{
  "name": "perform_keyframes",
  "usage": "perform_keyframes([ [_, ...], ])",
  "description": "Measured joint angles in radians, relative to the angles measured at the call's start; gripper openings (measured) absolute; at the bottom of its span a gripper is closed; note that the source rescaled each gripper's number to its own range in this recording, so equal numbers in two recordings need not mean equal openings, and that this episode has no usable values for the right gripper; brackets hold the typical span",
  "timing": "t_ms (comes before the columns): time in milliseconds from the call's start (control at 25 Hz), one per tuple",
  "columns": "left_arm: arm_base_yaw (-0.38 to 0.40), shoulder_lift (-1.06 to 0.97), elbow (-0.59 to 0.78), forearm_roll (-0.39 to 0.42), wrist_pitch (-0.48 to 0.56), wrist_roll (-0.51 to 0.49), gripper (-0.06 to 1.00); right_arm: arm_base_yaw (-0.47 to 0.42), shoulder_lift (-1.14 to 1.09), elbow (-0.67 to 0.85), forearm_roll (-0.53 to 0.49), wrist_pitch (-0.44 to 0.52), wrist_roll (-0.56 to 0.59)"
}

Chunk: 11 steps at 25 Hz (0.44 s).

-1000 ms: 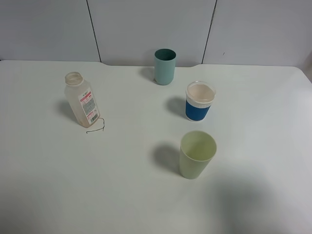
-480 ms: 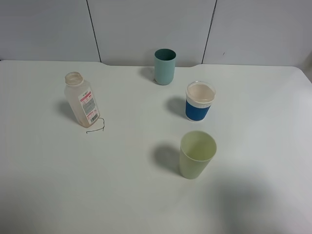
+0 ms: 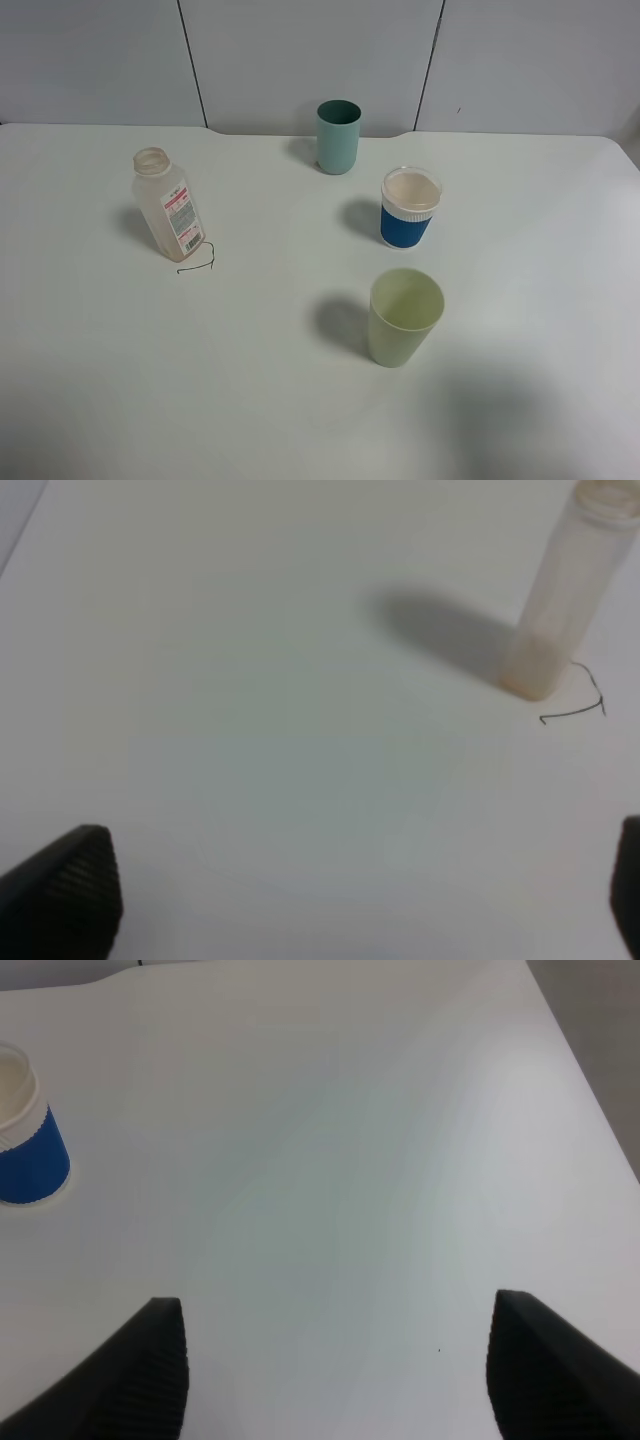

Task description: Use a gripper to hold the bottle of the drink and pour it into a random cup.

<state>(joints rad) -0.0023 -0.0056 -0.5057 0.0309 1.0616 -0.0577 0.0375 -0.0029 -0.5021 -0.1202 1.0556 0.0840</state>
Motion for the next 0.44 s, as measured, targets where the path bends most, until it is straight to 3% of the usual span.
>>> perform_keyframes([
  [440,0.0,0.0,0.0,0.0,0.0,0.0,1.0,0.0,0.0,0.0,0.0,0.0,0.0],
])
